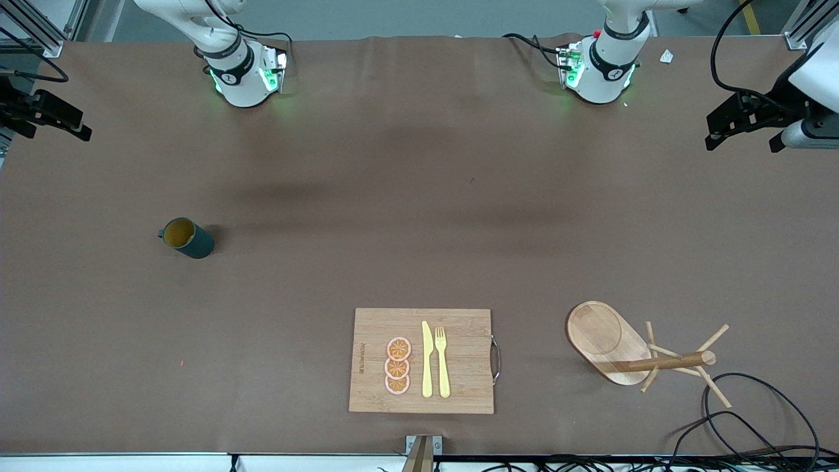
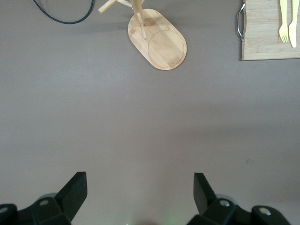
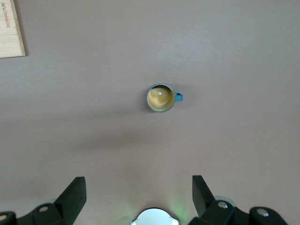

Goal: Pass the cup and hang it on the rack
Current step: 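Reach the right gripper toward the teal mug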

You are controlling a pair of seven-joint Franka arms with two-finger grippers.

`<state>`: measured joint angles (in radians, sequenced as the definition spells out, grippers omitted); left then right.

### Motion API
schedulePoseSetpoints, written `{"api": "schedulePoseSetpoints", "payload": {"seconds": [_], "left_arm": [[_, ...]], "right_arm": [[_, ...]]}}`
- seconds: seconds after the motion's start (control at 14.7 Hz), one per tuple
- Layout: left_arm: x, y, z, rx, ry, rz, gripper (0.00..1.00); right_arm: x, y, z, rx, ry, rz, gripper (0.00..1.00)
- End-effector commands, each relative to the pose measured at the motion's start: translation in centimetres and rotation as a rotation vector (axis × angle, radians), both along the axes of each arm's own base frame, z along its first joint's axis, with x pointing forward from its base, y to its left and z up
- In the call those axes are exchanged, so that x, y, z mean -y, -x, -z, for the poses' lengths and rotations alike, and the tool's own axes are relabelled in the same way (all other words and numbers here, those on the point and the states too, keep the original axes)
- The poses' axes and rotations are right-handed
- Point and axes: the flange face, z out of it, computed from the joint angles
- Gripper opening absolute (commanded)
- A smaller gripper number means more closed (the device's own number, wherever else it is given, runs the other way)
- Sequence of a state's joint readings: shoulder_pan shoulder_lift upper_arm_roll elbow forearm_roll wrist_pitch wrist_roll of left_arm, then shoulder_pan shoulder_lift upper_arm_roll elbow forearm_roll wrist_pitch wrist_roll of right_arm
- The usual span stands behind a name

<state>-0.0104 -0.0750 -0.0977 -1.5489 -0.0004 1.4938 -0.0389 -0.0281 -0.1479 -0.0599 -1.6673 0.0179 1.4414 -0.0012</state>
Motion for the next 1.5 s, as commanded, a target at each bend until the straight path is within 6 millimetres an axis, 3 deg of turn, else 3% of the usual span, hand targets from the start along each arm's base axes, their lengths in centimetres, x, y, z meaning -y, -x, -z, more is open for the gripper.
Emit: {"api": "schedulePoseSetpoints", "payload": {"seconds": [0.0, 0.34, 0.41, 0.48, 0.68, 0.75, 0.96, 1.02, 1.16, 1.43], "left_arm": [[-0.7, 0.4, -1.2, 0.009, -0.011, 0.012, 1.0], [-0.7, 0.2, -1.6, 0.018, -0.011, 0.008, 1.0], [-0.7, 0.1, -2.4, 0.034, -0.009, 0.008, 1.0], [-0.8, -0.3, -1.9, 0.018, -0.009, 0.006, 1.0], [-0.8, -0.3, -1.6, 0.004, -0.01, 0.003, 1.0], [-0.8, -0.3, -1.5, 0.001, -0.01, 0.003, 1.0], [-0.9, -0.4, -1.3, -0.005, -0.009, 0.003, 1.0], [-0.8, -0.3, -1.2, -0.008, -0.009, 0.005, 1.0], [-0.8, -0.5, -0.9, -0.013, -0.009, 0.003, 1.0], [-0.8, -0.7, -0.6, -0.021, -0.009, 0.005, 1.0]], "right_arm": [[0.1, 0.8, -0.2, 0.003, -0.012, -0.005, 1.0], [0.2, 0.5, -1.6, 0.032, 0.0, 0.002, 1.0], [0.4, 0.0, -1.1, 0.024, 0.001, 0.007, 1.0], [0.6, -0.6, -0.3, 0.009, 0.001, 0.012, 1.0], [1.1, -3.4, 4.1, -0.064, -0.004, 0.013, 1.0], [1.5, -4.8, 6.5, -0.101, -0.013, 0.021, 1.0], [2.6, -7.3, 10.5, -0.162, -0.015, -0.017, 1.0], [2.7, -7.8, 11.8, -0.166, -0.03, -0.101, 1.0], [4.8, -8.5, 15.9, -0.132, -0.057, -0.27, 1.0], [7.5, -7.5, 24.2, -0.106, -0.093, -0.456, 1.0]]}}
